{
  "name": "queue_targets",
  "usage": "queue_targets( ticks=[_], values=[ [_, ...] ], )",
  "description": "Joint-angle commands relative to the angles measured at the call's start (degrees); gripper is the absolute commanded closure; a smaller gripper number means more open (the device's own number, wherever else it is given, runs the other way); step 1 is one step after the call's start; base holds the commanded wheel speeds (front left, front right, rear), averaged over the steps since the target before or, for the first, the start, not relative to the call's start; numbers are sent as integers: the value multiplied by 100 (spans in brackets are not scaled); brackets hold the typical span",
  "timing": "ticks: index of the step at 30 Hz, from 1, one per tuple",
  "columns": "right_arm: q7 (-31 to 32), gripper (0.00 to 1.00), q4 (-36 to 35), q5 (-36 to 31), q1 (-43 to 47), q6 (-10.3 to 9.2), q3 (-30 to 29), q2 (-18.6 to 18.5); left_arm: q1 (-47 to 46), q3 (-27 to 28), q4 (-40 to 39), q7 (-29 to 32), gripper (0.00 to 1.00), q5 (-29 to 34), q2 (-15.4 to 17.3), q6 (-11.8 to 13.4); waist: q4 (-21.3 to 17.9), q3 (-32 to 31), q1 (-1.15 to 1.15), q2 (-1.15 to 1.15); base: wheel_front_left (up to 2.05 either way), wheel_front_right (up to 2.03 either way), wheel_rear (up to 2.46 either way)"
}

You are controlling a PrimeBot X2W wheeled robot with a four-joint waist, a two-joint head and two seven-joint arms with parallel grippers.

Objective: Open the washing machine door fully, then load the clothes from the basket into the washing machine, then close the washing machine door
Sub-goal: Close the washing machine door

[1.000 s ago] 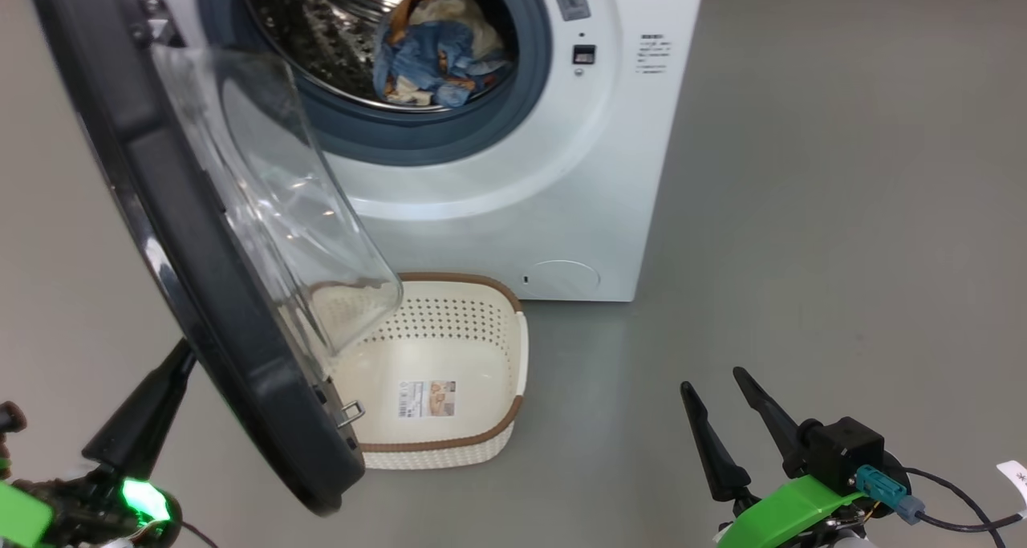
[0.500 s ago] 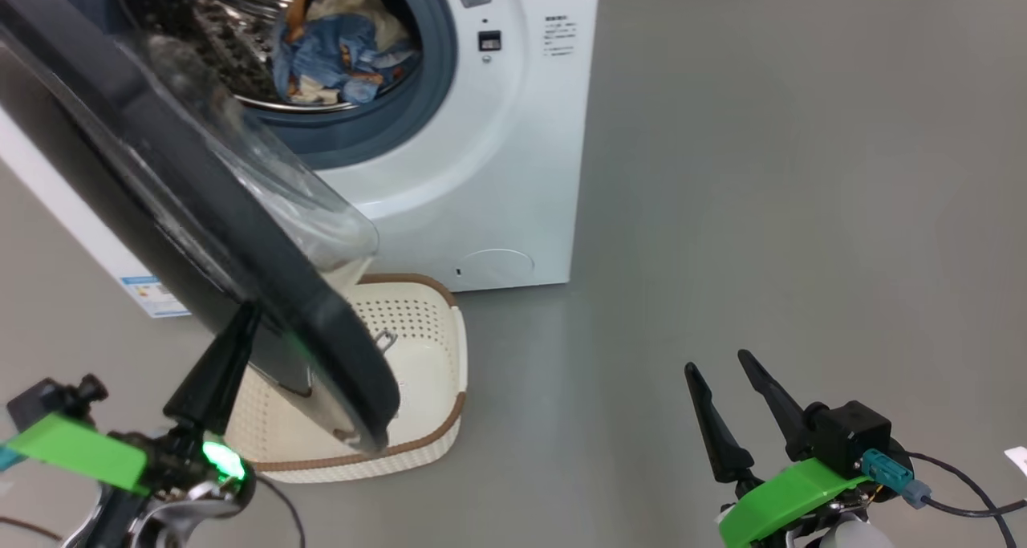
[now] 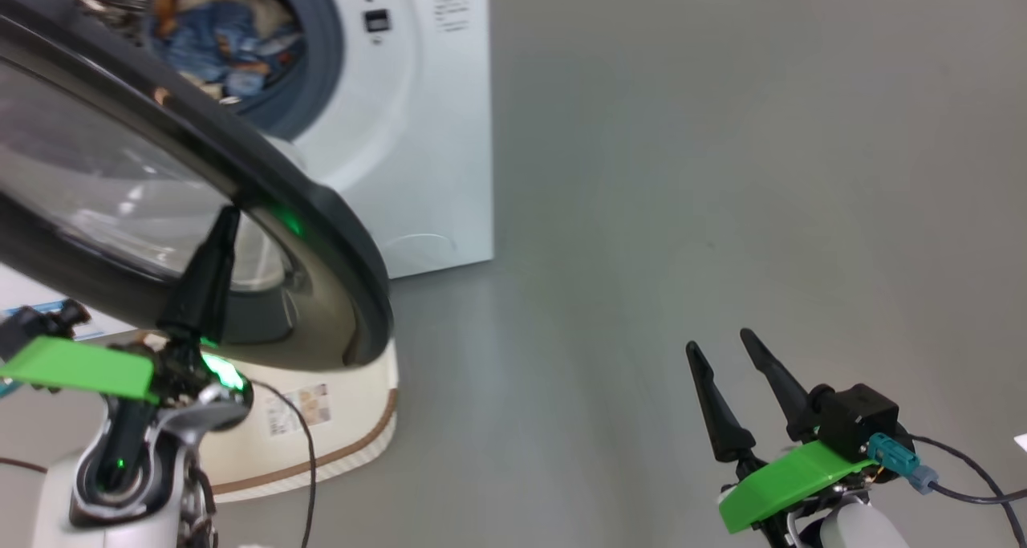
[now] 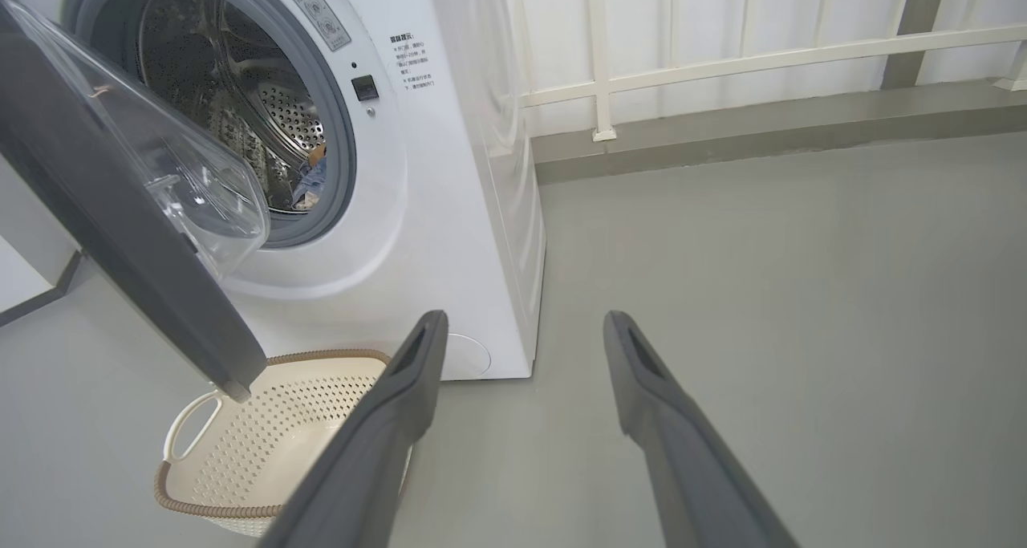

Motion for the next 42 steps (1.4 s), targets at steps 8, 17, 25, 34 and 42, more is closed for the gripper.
queue_targets(
  ticks=[8,17,25,34,42],
  values=[
    [-74,0,-223,70,-236,36,109,35,-767,207,328,-691,100,355,94,-65,-540,304,0,0,0,0,0],
    [-74,0,-223,98,-199,36,49,35,-773,211,433,-943,100,407,94,-65,-551,185,0,0,0,0,0],
    [-74,0,-180,100,-104,36,48,35,-189,233,243,-1170,100,521,94,-66,-339,-127,0,0,0,0,0],
    [-74,0,-116,86,79,36,71,35,560,177,-115,-1419,100,516,94,-66,-81,-492,0,0,0,0,0],
    [-74,0,-84,105,182,36,89,36,1150,192,-270,-1739,100,353,94,-66,48,-689,0,0,0,0,0]
  ],
)
